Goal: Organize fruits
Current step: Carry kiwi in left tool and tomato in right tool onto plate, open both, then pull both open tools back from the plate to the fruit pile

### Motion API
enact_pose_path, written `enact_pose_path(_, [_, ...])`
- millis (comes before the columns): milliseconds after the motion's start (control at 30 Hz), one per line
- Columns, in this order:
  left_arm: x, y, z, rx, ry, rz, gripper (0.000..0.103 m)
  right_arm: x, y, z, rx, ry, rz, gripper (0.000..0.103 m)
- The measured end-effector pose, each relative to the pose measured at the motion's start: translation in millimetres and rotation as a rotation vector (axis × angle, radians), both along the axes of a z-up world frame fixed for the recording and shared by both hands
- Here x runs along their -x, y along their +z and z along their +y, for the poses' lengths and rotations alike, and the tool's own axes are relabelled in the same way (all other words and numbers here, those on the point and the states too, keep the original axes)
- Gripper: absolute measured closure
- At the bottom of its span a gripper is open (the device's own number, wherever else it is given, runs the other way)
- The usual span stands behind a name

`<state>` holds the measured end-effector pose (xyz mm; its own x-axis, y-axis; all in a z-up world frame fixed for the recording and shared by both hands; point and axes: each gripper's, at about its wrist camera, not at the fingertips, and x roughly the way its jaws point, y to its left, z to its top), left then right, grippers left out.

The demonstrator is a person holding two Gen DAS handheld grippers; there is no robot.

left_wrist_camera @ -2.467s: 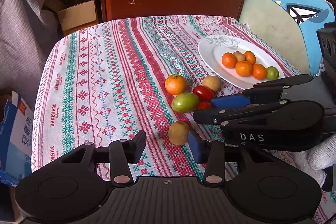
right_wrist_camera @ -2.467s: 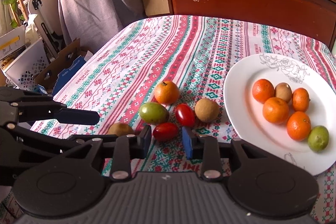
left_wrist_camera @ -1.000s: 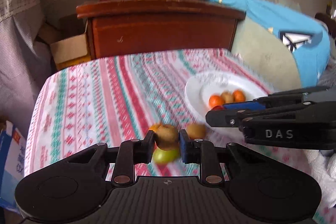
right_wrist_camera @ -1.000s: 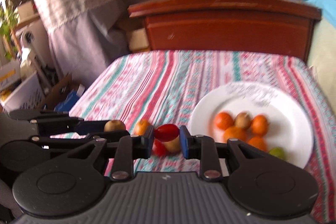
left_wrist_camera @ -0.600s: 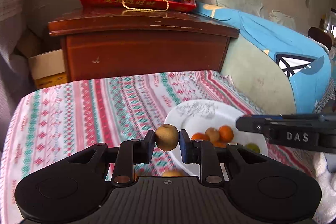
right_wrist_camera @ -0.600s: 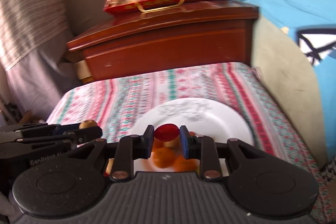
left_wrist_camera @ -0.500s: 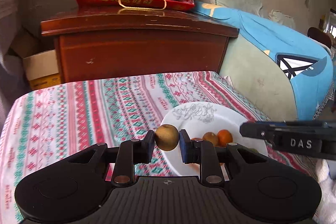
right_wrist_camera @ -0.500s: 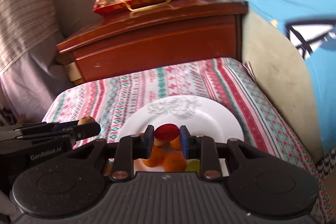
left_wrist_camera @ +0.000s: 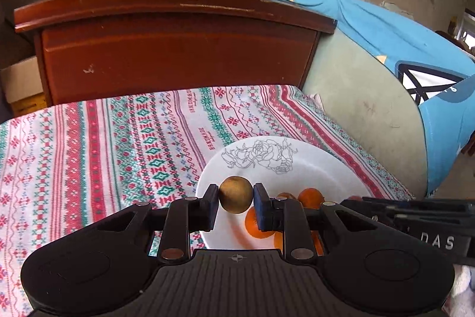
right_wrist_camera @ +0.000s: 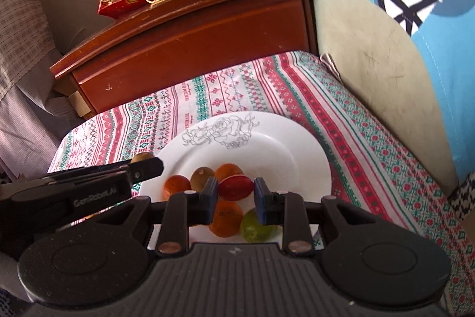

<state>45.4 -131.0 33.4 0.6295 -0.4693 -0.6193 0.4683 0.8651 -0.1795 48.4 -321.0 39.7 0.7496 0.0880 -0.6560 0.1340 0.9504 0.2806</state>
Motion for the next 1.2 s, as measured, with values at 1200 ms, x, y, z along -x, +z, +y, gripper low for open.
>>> enact_pose_path(1200, [26,47,89,0.003,0.163,0.052,0.066,9,6,49,-0.018,0.200,-0.027,0.073])
